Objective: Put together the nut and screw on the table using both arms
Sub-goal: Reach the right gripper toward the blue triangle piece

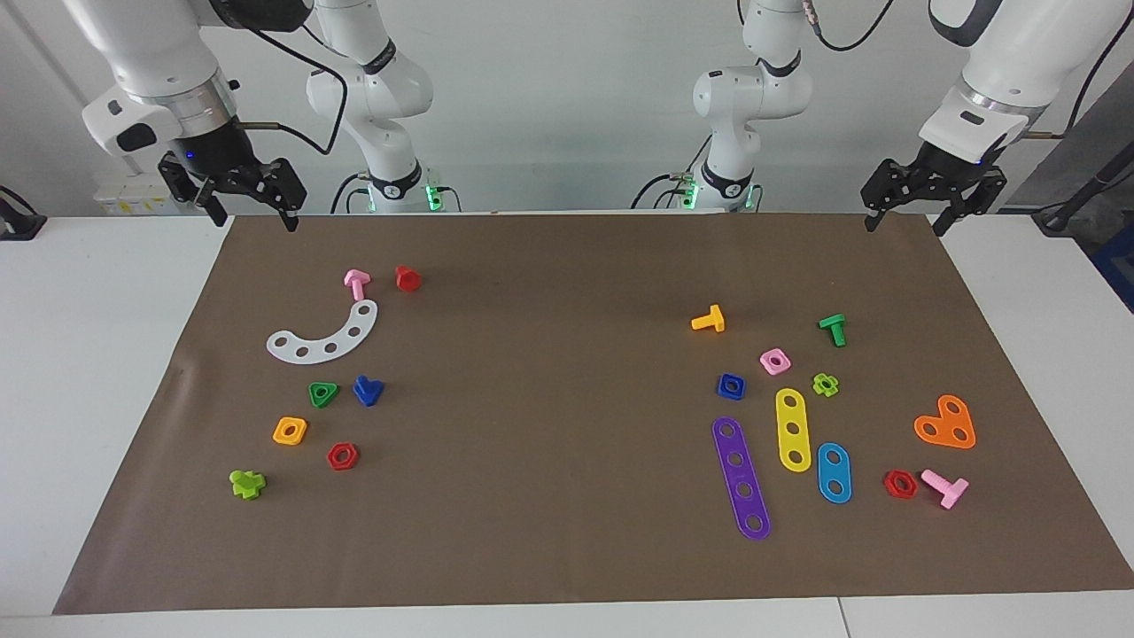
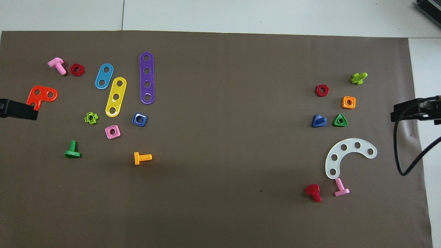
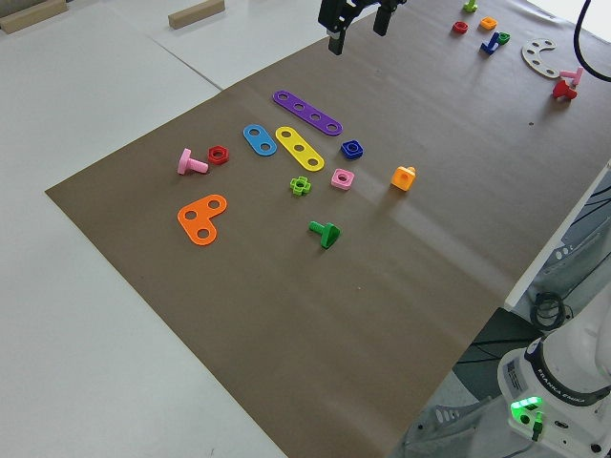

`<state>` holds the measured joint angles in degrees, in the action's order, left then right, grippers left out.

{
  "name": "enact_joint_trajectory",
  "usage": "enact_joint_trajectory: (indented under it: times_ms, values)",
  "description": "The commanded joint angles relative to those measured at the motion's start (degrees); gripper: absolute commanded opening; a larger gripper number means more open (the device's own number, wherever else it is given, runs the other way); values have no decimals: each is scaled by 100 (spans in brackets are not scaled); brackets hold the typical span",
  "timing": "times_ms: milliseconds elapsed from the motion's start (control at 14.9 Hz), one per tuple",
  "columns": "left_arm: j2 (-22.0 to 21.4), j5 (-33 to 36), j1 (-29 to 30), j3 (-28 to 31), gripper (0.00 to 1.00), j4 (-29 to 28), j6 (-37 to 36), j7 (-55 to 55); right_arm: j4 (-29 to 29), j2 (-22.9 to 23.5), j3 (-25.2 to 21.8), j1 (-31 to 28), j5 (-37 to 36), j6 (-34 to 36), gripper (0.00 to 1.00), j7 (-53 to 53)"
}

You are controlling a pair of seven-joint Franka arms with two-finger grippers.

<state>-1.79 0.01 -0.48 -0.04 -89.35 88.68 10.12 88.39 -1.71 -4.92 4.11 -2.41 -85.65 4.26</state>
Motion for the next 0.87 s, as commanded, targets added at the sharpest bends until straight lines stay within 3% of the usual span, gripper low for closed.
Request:
enact_joint_trajectory:
  times_ms: [0,201,336,672,806]
  values:
    - [-182,86,13,-4,100,-214,80,-10,55,-92,27,-33,118,74,100,5]
    - [-182,86,13,-13,100,-214,80,-10,64,-101,35,-24,118,127,100,22]
    - [-182,86,13,-13,100,-214,80,-10,379,-224,44,2,118,-30,100,-12]
    - [-182,86,13,-13,100,-214,71,-10,1626,-225,79,20,126,-1768,100,-30]
    - [-182,86,13,-4,100,-214,71,-10,1935,99,88,20,135,-2305,100,-161]
